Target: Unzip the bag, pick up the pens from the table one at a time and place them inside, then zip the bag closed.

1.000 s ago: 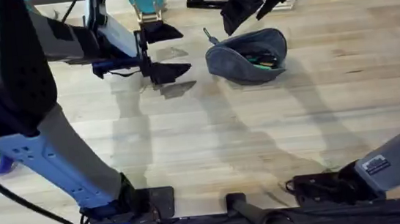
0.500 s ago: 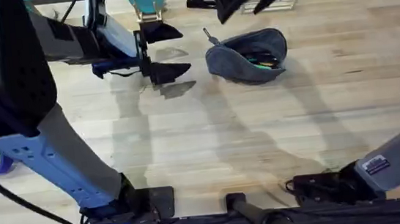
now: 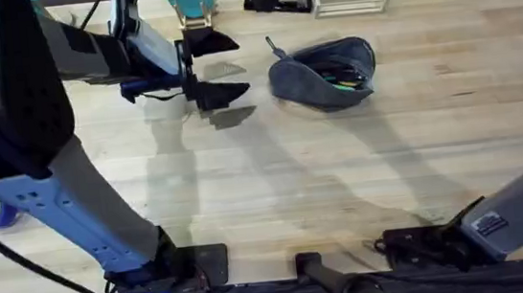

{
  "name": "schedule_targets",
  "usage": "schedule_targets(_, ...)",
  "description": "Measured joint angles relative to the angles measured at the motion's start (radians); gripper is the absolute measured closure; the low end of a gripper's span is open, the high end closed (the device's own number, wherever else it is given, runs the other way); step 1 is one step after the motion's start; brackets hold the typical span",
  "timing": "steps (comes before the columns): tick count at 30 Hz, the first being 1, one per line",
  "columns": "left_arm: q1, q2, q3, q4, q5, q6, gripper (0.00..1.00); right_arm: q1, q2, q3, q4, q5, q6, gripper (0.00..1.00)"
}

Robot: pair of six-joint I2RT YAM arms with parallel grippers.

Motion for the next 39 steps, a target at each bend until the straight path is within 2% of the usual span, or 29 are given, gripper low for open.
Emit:
schedule_targets(7, 0.0, 0.0, 0.0, -0.008, 0.0, 0.0, 0.008, 0.04, 0.0, 0.0, 0.0, 0.085, 0.027, 0.004)
schedule_targets(14, 0.0, 0.0, 0.0, -0.011, 0.001, 0.0, 0.008, 0.04, 0.006, 0.0, -0.003, 0.069, 0.042, 0.004)
schedule_targets(23, 0.0, 0.0, 0.0, -0.018, 0.001, 0.0, 0.008, 0.04, 0.089, 0.002, -0.013, 0.06, 0.09, 0.003)
schedule_targets(39, 0.0, 0.0, 0.0, -0.018, 0.001, 0.001, 0.007, 0.044, 0.148, 0.0, 0.007, 0.058, 0.101, 0.004)
